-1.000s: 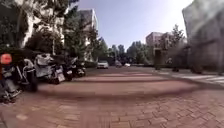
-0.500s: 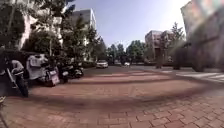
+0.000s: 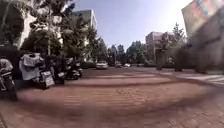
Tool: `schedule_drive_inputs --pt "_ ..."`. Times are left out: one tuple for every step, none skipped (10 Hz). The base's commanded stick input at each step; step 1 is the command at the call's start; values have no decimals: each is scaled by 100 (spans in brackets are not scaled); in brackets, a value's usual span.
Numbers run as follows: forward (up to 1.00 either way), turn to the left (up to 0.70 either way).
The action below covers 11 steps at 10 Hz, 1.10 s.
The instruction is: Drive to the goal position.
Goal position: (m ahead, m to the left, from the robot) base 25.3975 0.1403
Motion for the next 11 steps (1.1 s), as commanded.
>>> schedule_drive_inputs --pt "70 0" --pt "70 0" --pt "70 0" --pt "70 0" --pt "70 0" --pt "70 0" --pt "70 0" --pt "70 0" --pt "70 0" --pt "70 0" --pt "70 0"
